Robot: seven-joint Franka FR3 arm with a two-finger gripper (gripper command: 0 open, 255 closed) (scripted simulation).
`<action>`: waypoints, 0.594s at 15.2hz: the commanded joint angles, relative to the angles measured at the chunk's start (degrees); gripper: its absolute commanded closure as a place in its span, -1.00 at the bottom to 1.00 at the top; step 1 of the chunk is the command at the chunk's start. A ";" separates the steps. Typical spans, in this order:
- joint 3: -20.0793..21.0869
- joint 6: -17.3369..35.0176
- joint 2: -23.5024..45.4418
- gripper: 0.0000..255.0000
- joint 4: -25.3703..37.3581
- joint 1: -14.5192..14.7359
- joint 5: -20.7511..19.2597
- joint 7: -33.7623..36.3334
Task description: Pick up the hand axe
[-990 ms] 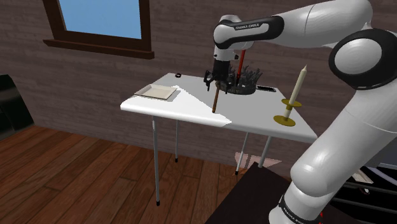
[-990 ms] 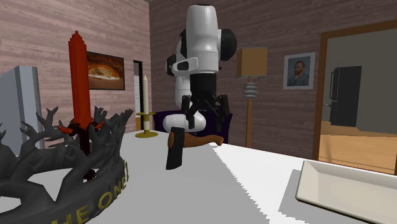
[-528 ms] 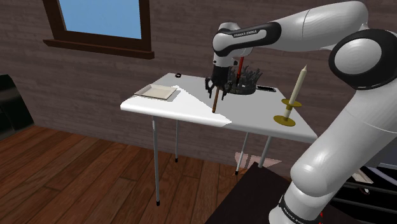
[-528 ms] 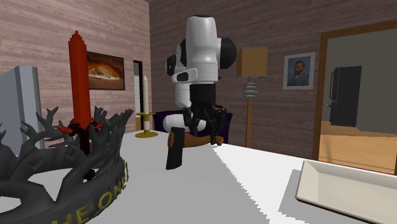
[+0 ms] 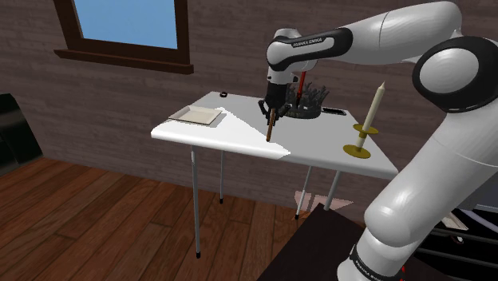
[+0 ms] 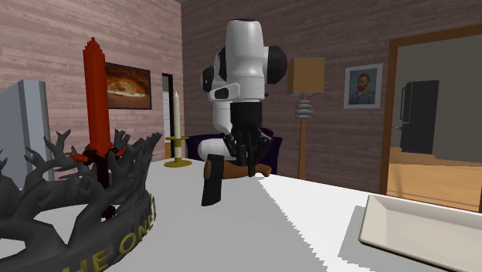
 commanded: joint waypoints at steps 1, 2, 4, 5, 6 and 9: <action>0.03 0.02 0.00 1.00 -0.05 0.02 0.01 0.01; 0.02 -0.75 -0.04 1.00 0.67 0.02 0.01 0.03; 0.00 -2.28 -0.08 1.00 2.17 0.01 -0.01 0.07; 0.00 -3.05 -0.08 1.00 2.94 0.01 -0.01 0.10; -0.01 -3.82 -0.07 1.00 3.72 0.01 -0.02 0.12; -0.02 -6.15 0.04 1.00 6.15 -0.01 -0.04 0.19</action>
